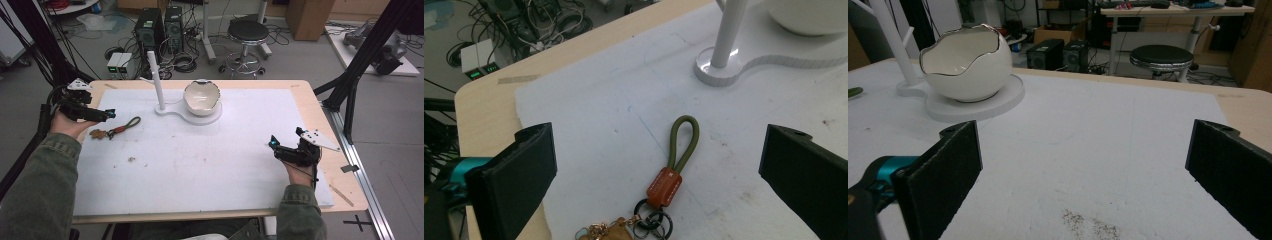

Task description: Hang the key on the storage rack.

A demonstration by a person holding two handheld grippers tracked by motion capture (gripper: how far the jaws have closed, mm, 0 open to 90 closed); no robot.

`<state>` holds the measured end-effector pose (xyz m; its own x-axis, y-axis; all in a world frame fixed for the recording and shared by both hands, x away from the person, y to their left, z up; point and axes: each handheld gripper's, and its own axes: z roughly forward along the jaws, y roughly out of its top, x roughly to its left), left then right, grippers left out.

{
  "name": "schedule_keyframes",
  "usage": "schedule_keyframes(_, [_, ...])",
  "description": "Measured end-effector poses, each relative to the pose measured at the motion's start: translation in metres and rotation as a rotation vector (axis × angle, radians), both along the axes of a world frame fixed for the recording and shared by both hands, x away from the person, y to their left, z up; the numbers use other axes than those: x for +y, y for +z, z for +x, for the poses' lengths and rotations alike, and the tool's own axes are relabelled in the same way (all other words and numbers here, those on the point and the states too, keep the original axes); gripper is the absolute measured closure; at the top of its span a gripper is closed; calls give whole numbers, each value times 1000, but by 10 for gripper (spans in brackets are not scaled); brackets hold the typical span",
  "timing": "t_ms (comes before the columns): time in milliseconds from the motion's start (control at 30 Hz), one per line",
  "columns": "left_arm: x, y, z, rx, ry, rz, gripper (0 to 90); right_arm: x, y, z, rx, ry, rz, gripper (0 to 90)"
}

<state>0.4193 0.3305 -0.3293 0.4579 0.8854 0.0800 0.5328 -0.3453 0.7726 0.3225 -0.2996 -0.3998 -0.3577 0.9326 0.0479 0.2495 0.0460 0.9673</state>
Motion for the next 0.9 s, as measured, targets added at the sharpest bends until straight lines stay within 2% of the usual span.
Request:
schedule_keyframes(167, [-5, -9, 9, 11, -20, 8, 24, 1, 0, -1, 5, 3, 4, 6])
schedule_keyframes(333, [-5, -19, 18, 45, -11, 30, 24, 1, -1, 0, 2, 9, -6, 6])
schedule_keyframes(500, [-4, -26, 24, 63, -12, 25, 24, 1, -1, 0, 4, 10, -3, 6])
schedule_keyframes(667, [-2, -35, 31, 110, -11, 43, 24, 1, -1, -1, 2, 10, -2, 6])
schedule_keyframes(800, [-1, -42, 35, 150, -27, 52, 24, 1, -1, -1, 6, 6, -1, 6])
schedule_keyframes(900, [-2, -48, 37, 177, -36, 73, 25, 1, -2, 0, 1, 8, -12, 6])
